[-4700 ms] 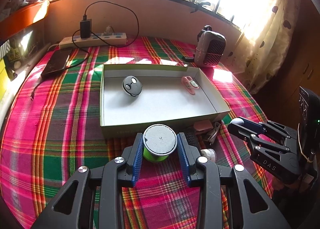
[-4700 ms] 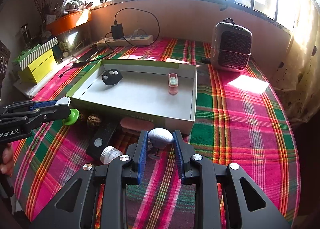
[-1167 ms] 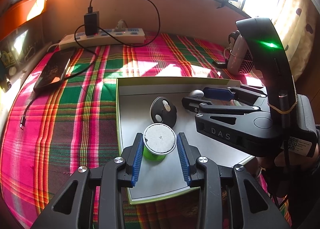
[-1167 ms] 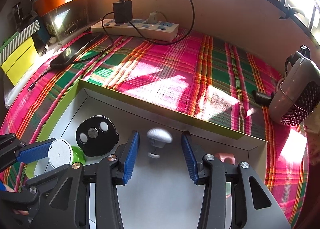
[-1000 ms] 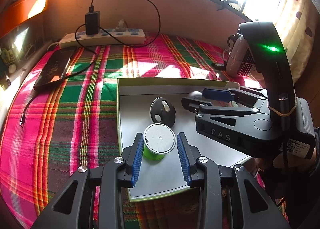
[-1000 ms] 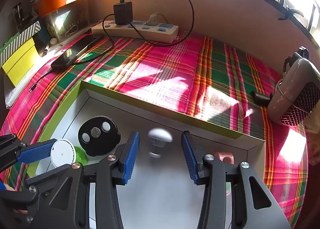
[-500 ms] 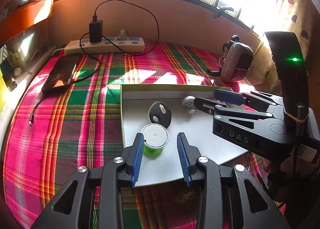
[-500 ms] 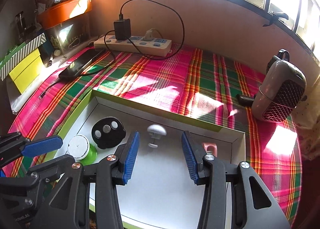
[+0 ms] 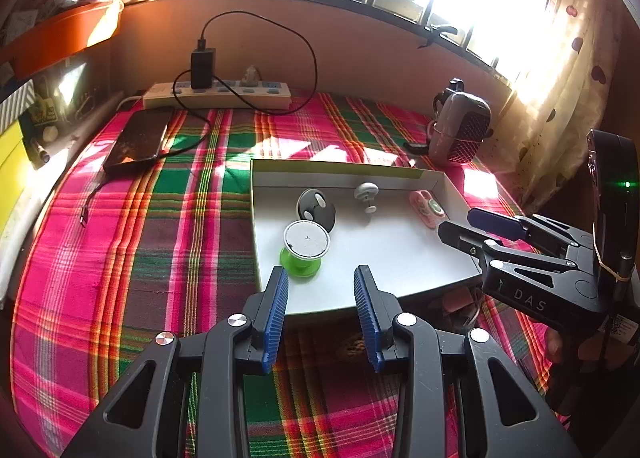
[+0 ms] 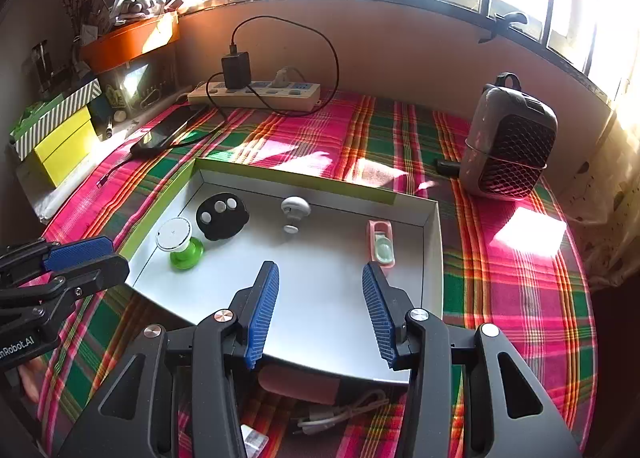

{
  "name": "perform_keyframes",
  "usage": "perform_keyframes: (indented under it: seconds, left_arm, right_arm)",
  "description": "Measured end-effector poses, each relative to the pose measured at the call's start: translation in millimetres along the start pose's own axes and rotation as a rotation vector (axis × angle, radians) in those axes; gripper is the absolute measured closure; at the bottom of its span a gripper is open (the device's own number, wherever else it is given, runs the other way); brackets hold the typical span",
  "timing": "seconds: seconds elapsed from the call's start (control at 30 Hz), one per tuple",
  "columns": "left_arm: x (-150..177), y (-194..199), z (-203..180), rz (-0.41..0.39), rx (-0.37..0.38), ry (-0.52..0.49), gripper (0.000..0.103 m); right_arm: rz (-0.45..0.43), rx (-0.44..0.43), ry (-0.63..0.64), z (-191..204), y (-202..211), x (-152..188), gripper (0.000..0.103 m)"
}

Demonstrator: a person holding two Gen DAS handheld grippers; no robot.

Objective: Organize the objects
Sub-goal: 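Withdraw both open tools from the box toward the remaining items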

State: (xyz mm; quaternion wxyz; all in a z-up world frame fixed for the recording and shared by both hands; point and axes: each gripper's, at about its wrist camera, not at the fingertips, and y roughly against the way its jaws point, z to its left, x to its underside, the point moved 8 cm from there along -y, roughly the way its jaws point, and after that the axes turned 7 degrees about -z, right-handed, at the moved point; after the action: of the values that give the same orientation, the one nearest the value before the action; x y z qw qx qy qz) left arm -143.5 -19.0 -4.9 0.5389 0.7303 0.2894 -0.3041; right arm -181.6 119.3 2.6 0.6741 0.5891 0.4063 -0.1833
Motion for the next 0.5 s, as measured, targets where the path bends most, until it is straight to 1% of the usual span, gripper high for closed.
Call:
perform_keyframes:
  seconds: [0.23, 0.5]
  left_arm:
    - [16.9, 12.0, -5.3, 0.006, 0.022, -0.002, 0.071]
    - [38.5, 19.4, -8.9, 0.027, 0.046, -0.013, 0.071]
  right_arm:
    - [-0.009, -0.003, -0.032, -1.2, 21.9, 21.9, 0.058]
    - [-0.022, -0.015, -0.091, -2.0, 49.7, 55.5, 0.058]
